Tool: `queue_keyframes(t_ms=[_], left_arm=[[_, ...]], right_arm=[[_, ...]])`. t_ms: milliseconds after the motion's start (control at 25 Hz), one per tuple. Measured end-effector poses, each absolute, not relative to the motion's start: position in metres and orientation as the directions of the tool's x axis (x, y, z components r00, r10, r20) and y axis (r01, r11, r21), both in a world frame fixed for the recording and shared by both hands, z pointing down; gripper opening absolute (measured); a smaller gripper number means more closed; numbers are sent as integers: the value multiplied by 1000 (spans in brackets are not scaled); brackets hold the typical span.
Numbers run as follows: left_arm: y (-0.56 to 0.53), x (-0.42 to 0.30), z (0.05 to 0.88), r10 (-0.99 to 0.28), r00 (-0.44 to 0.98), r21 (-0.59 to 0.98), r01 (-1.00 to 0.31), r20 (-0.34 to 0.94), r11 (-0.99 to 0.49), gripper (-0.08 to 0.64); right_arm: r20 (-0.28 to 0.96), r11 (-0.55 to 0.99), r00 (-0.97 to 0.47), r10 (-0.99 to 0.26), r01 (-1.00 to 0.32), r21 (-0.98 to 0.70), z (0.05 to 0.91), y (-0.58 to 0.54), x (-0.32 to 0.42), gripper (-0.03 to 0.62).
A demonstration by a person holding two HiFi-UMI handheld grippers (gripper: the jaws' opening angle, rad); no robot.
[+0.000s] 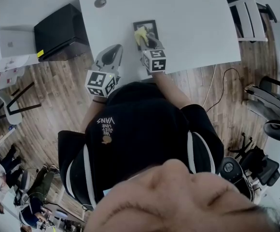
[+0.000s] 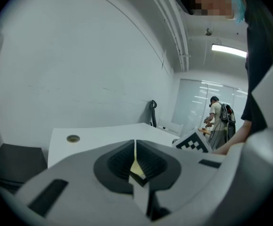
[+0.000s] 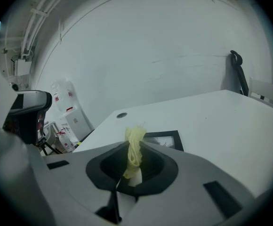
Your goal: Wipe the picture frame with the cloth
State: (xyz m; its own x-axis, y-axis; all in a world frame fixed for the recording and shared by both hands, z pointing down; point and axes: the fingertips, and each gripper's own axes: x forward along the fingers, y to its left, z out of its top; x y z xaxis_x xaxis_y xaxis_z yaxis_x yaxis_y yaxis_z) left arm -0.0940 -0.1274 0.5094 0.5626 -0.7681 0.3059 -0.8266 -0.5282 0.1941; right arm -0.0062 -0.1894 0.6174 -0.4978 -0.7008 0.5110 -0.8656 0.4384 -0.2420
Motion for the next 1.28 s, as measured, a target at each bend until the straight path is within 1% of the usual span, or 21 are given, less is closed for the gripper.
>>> queue_keyframes(t_ms=[360,640,1280], left_arm=[[-123,-105,510,-763,561,189,-827,320,-529,20],[-121,-104,512,-759,566,188,-824,322,-535,20],[-130,-84,518,-725,614,210,-789,312,-578,20]], right_arm=[[522,439,-499,-692,-865,-244,625,-188,-20,51],[541,433,-466,-700,-879,-197,633,-188,-11,51],[569,308,-338,-750,-939,-152,640,-193,55,51]])
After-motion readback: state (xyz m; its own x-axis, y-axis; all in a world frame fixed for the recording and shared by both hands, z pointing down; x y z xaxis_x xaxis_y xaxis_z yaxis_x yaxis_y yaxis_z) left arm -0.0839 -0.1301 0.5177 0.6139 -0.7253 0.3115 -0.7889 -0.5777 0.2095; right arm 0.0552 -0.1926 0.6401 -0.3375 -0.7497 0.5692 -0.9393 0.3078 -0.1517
